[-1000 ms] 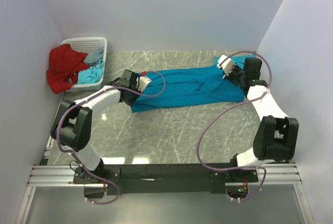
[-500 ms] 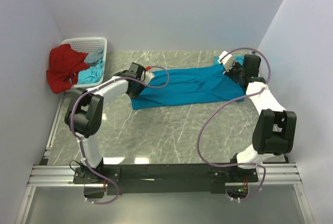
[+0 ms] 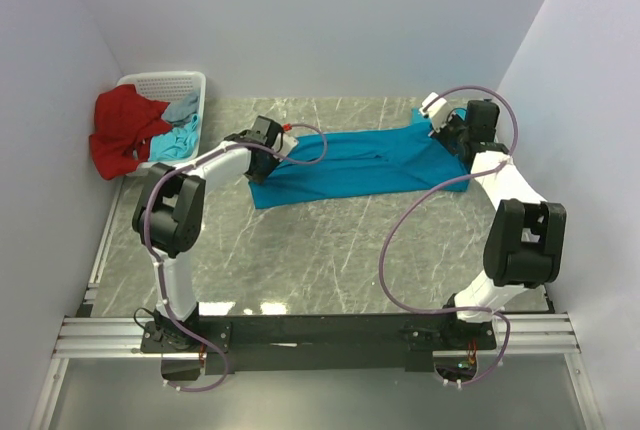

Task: Fold and stack the t-shirts
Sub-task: Fold the tshirt

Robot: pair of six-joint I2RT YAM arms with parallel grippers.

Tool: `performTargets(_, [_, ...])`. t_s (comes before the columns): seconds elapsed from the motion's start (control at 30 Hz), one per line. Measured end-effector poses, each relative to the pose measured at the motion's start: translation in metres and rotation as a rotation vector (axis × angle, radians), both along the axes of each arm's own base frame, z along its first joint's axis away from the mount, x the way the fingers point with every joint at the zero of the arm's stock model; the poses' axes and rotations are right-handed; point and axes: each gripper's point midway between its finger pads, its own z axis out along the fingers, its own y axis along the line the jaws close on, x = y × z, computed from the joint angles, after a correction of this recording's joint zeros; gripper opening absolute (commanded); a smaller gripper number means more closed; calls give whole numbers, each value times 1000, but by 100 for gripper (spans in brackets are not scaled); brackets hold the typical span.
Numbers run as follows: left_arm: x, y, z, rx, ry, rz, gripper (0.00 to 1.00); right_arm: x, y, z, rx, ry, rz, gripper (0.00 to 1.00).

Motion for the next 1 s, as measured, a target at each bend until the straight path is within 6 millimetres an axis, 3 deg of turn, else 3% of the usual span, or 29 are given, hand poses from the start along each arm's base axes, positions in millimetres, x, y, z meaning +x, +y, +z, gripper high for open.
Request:
performTargets(0.17, [10, -3, 7, 1, -23, -6, 2, 0, -1, -5, 3, 12, -12, 0])
performTargets(0.4, [21, -8, 7, -1, -32, -10, 3, 4, -7, 3, 1, -8, -41, 0])
performTargets(0.7, [29, -10, 2, 13, -22, -25, 4, 4, -28, 7, 6, -16, -96, 0])
performTargets(1.0, [36, -12, 8, 18, -44, -27, 5, 4, -29, 7, 6, -15, -98, 0])
